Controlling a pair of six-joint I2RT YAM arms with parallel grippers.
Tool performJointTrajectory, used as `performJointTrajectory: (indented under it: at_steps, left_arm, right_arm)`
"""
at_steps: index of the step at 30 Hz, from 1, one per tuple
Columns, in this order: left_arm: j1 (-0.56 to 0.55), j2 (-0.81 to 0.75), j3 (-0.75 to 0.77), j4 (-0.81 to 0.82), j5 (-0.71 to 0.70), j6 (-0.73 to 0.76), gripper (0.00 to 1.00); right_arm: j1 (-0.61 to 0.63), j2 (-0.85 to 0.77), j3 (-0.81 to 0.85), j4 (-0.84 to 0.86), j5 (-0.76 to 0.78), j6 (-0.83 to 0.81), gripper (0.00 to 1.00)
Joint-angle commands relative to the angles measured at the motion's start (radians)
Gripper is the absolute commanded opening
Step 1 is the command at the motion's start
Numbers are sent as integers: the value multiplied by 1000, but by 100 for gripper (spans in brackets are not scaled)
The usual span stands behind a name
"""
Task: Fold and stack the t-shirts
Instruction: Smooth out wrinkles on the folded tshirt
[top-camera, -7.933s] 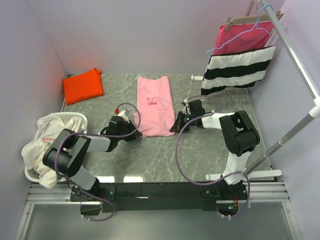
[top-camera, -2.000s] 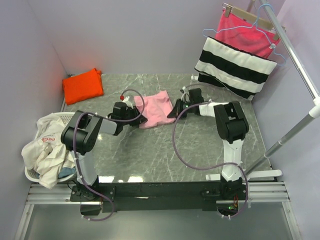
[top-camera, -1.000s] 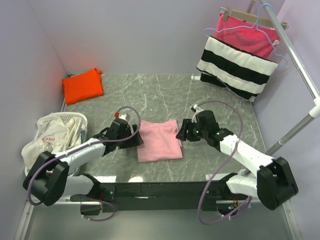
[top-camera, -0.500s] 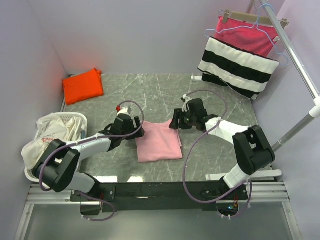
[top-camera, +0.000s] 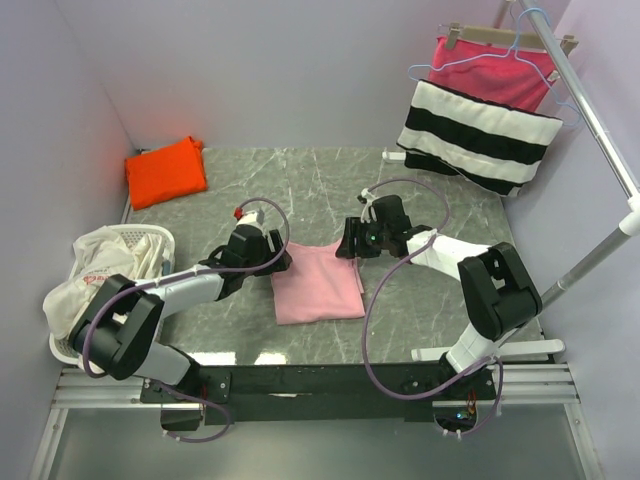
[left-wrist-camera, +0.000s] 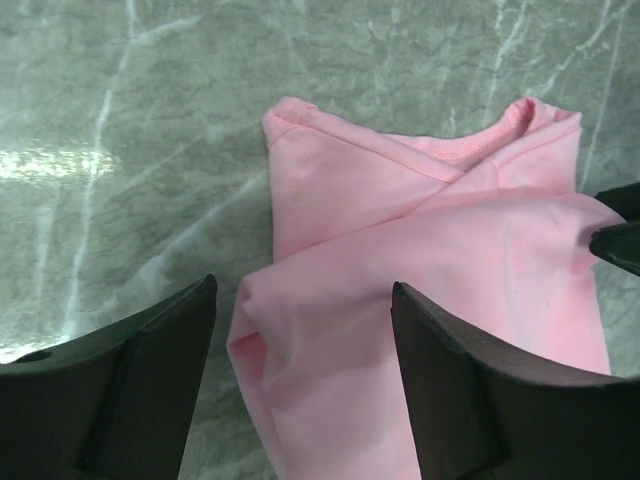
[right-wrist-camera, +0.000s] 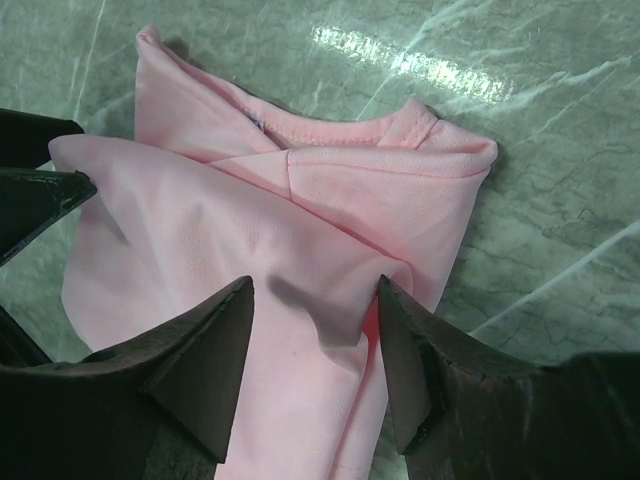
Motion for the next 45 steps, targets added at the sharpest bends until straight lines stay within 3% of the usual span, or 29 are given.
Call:
performJointTrajectory:
  at_steps: [1, 7, 8, 10, 12, 15, 19, 27, 33, 45]
  left_arm:
    - [2, -8, 23, 54, 59, 19, 74]
    - [2, 9, 7, 80, 99, 7, 59]
    - [2, 14, 6, 86, 109, 9, 54]
    - [2, 25, 7, 90, 108, 7, 39]
    - [3, 29, 15, 97, 106, 10, 21]
    - [2, 29, 50, 87, 108, 25, 6]
    - [2, 22, 113, 41, 99, 68, 1]
    - [15, 37, 196, 41, 113, 113, 1]
    - [58, 171, 237, 112, 165, 110, 1]
    - [138, 396, 403, 256, 221, 167, 2]
  right_arm:
    - [-9, -8, 6, 10, -19, -12, 58]
    - [-7, 9, 18, 4, -36, -8, 43]
    - [-7, 13, 20, 4, -44, -9, 36]
    - [-9, 15, 18, 11, -57, -11, 21]
    - [-7, 14, 21, 10, -62, -17, 14]
    - [-9, -11, 9, 11, -54, -17, 7]
    - [-10, -72, -12, 17, -35, -17, 3]
    - [-24, -192, -41, 2, 42, -20, 4]
    - [-41, -79, 11, 20, 77, -11, 4]
    - [-42, 44, 78, 109, 379, 5, 3]
